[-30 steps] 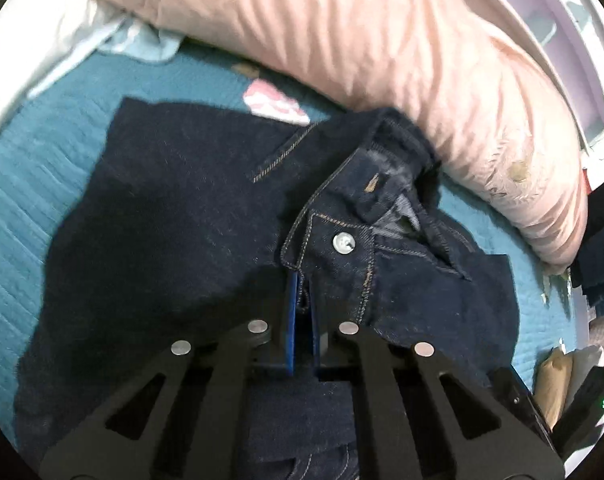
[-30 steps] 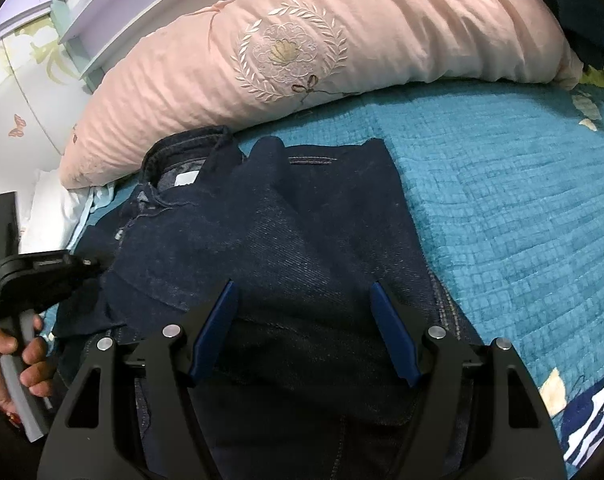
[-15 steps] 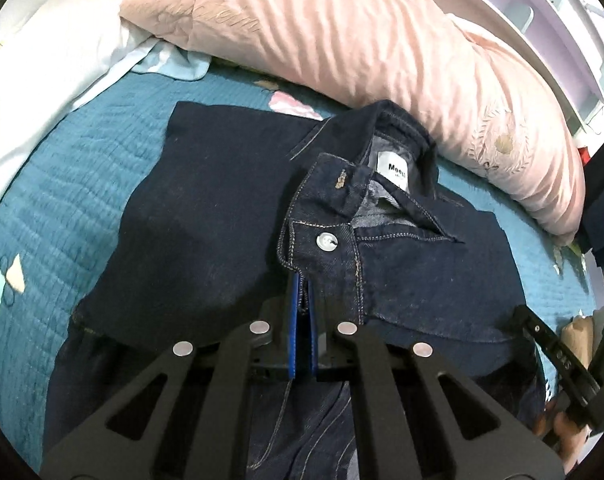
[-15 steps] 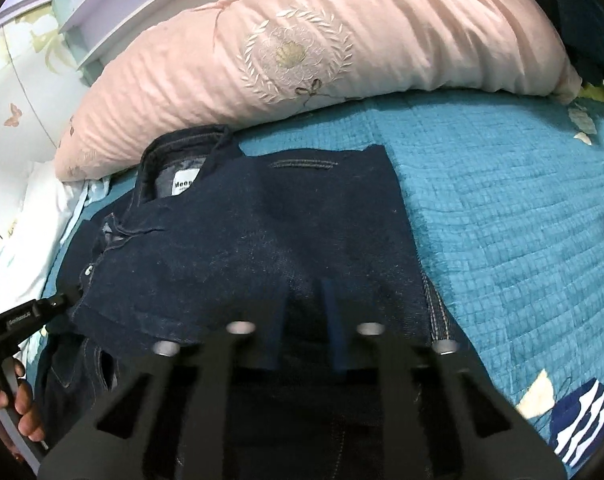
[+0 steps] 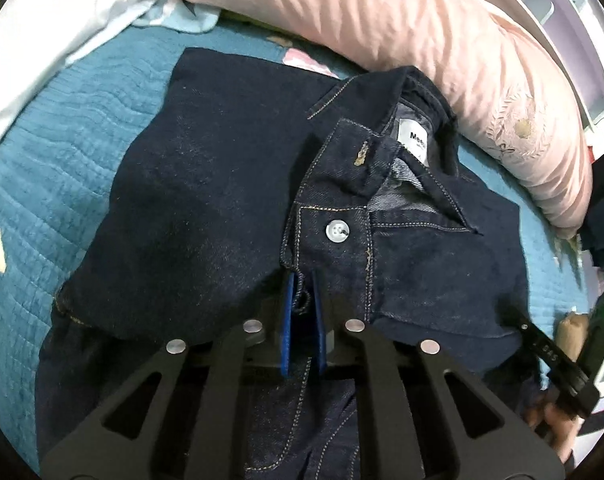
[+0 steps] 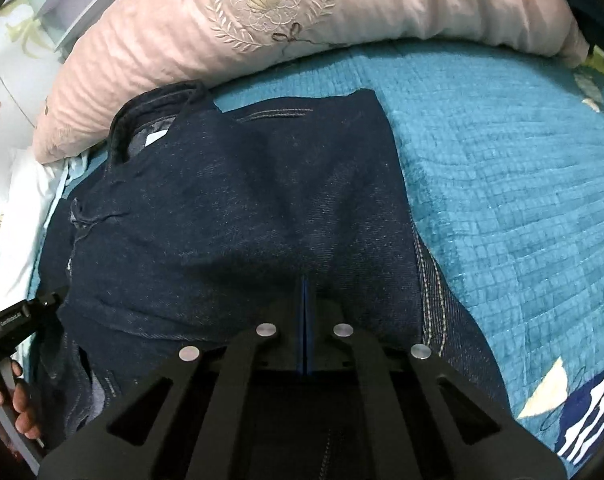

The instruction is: Fold large clothes

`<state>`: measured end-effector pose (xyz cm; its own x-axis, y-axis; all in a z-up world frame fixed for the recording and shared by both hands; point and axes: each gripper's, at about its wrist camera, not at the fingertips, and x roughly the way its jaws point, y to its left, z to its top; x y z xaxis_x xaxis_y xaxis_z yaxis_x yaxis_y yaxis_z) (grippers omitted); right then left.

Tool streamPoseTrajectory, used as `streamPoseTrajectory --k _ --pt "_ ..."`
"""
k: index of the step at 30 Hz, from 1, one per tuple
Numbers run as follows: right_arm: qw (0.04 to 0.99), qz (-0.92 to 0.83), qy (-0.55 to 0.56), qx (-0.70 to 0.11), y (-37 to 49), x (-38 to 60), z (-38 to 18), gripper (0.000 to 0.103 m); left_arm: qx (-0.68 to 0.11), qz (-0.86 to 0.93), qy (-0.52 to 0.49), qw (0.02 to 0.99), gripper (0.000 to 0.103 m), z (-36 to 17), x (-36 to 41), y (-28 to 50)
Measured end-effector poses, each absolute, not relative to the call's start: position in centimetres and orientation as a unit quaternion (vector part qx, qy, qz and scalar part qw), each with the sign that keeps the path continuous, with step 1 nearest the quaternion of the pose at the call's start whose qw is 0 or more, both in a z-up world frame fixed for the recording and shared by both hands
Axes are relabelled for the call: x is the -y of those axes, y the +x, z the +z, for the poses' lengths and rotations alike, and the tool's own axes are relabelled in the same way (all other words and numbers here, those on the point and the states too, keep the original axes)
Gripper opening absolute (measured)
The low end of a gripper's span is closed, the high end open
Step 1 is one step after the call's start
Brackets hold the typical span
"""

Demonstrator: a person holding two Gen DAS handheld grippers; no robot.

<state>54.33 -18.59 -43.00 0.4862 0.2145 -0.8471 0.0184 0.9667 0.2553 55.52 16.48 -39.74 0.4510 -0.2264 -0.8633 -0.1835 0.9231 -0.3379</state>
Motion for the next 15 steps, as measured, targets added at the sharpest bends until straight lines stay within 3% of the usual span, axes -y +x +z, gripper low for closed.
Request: streamPoseTrajectory --k 1,2,3,4,5,8,15 --pt "0.851 0.067 0.121 -0.506 54.5 18.8 -42.6 0.004 -0.528 -0.024 -0.209 0.823 0.015 -39.5 -17.0 55.6" --pt "0.849 0.08 0.131 -0.506 54.6 19.0 -42.1 0.006 -0.522 -0.037 -0.224 0.822 0.04 -38.9 -17.6 55.6" --pt "0.85 0.086 0.136 -0.502 54.6 19.3 -41.6 0.007 -0.51 -0.045 -0.232 0.827 0.071 -38.1 -18.3 55.5" --pt "0.854 0.089 0.139 -0.494 54.8 19.7 -40.8 0.008 -0.496 -0.046 -0.233 0.835 0.08 -37.3 -18.7 55.3" --pt "0.858 0.09 0.14 -0.486 55.0 20.2 -40.0 0.012 -0.479 -0.046 -0.229 0.846 0.084 -36.4 -19.1 55.2" --pt "0.863 0.101 0.143 -0.474 56.3 21.5 -38.5 0.038 -0.46 -0.063 -0.224 0.857 0.09 -34.7 -20.9 56.3" --pt "0.851 0.095 0.131 -0.5 60.3 24.4 -39.8 0.05 -0.512 -0.013 -0.156 0.844 0.09 -36.9 -24.5 62.7"
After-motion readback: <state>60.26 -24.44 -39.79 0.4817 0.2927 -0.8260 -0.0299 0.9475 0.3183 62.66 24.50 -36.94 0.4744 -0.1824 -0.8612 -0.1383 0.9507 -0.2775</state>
